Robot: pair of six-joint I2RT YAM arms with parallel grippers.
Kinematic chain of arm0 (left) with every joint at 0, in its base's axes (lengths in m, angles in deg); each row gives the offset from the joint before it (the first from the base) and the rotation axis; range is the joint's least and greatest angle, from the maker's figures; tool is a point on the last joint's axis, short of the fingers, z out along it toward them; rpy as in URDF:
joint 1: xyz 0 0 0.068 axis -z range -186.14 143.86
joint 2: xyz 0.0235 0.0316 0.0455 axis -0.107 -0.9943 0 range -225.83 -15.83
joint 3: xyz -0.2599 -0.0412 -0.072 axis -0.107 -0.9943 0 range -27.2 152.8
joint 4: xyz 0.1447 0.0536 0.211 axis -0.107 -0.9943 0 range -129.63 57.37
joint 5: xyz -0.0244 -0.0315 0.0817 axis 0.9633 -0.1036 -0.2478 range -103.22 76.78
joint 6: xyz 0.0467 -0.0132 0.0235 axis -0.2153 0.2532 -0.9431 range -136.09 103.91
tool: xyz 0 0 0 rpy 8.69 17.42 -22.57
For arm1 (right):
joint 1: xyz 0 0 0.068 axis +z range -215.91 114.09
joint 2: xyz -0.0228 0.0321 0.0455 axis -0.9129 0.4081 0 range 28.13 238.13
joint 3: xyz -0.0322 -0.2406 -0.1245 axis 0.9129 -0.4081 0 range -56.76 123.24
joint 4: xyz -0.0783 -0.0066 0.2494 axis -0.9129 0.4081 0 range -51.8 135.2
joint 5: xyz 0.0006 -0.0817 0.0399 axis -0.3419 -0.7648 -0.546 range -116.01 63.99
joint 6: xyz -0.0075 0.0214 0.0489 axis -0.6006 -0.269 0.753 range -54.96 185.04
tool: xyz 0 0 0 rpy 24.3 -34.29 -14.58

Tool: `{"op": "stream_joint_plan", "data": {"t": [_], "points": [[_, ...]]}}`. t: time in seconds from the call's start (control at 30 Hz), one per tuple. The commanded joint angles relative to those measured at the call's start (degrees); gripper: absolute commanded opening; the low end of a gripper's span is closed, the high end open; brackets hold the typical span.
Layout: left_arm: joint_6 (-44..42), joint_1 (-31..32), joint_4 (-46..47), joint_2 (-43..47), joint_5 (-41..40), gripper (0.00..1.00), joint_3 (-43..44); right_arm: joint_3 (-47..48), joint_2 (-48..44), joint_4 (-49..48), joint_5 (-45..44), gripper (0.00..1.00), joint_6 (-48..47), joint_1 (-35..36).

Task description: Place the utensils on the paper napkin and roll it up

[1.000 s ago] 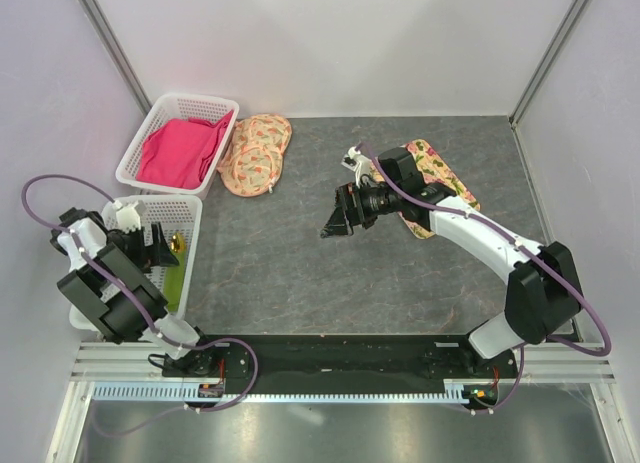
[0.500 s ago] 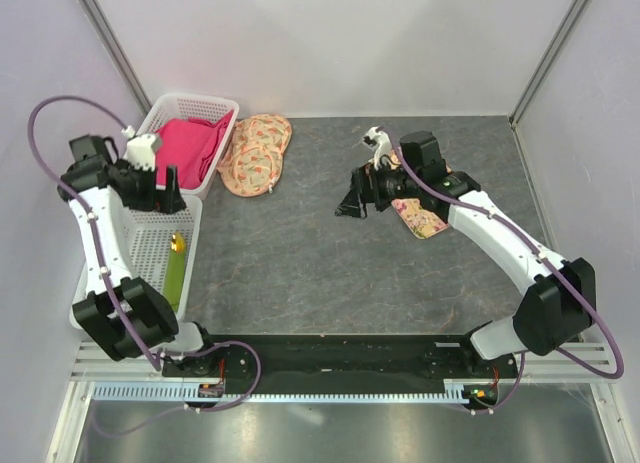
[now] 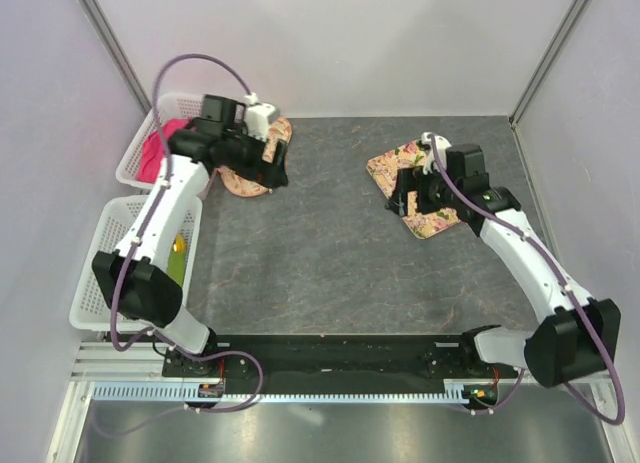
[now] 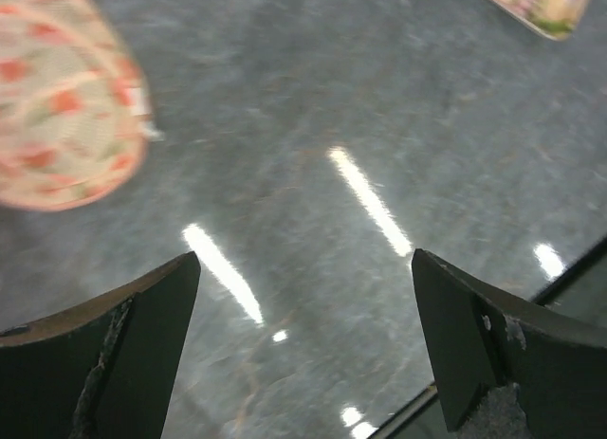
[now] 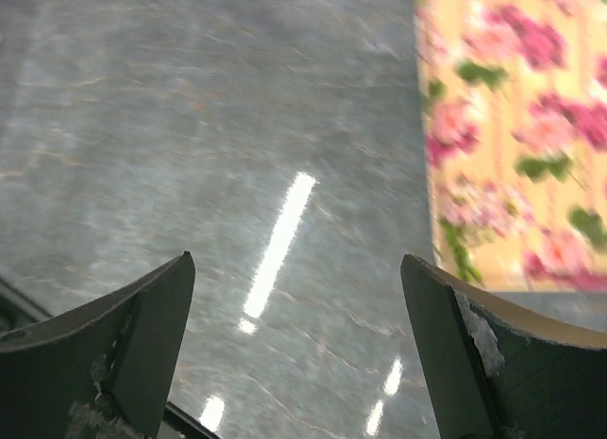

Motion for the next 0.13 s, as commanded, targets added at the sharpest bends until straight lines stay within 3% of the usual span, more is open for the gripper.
{"op": "stream_joint_plan", "data": {"t": [0.0,0.1], "points": [[7.8,5.2,5.3,-0.4,-1.0,1.0,-5.9,-7.4,-7.5,2.0,-5.8,0.98,-1.4,-3.2],[8.8,6.3,7.1,0.2,-1.1,1.0,-8.6,-10.3,-11.3,2.2,-7.0,0.98,-1.9,-4.6]]}}
